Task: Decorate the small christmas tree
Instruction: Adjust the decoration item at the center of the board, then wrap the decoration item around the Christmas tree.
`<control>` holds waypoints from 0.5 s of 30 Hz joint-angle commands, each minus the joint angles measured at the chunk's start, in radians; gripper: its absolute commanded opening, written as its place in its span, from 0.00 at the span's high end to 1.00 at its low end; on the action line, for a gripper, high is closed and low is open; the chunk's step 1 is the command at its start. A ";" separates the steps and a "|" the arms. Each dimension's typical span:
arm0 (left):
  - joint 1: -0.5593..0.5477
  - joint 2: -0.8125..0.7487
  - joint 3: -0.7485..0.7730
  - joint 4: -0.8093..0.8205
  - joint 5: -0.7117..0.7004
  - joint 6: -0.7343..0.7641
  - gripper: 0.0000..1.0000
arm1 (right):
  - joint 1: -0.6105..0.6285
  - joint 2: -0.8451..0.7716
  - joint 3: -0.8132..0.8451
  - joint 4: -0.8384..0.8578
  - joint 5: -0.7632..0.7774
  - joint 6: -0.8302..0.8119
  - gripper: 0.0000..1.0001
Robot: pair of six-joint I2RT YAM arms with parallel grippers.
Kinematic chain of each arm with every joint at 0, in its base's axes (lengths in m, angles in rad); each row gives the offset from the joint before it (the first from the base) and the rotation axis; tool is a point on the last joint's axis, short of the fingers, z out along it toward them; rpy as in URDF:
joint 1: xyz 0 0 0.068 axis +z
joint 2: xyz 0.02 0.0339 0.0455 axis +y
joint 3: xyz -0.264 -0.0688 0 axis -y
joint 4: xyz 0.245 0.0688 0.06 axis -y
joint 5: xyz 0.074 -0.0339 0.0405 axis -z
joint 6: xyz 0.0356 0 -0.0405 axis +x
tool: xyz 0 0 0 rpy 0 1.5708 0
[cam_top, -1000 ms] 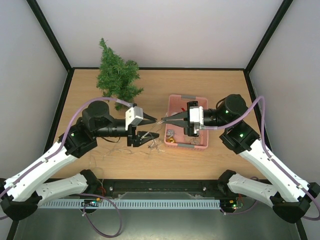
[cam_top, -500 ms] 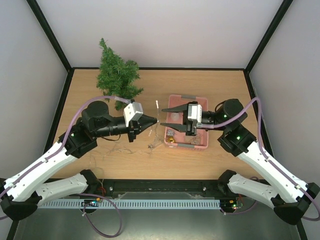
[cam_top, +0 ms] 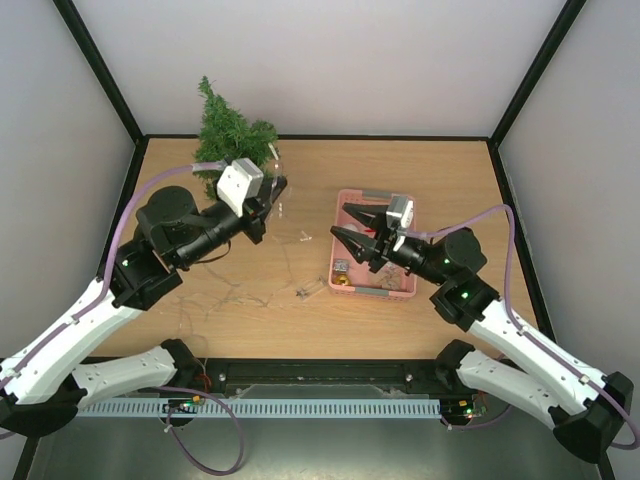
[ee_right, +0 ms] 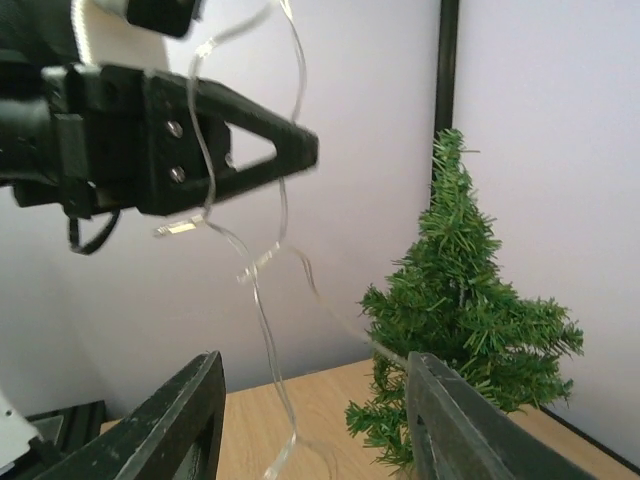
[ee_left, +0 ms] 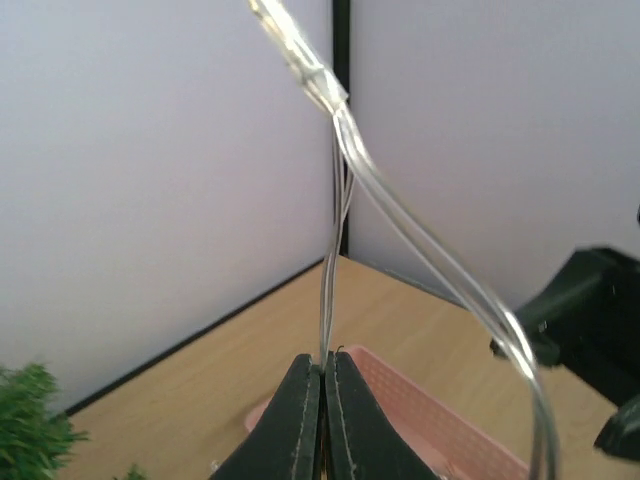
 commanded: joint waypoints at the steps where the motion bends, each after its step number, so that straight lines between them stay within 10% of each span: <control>1: 0.000 0.024 0.077 -0.004 -0.139 0.021 0.98 | 0.005 0.051 -0.025 0.172 0.071 0.098 0.52; 15: 0.001 0.012 0.097 0.015 -0.085 0.010 0.97 | 0.091 0.321 -0.075 0.470 0.025 0.046 0.52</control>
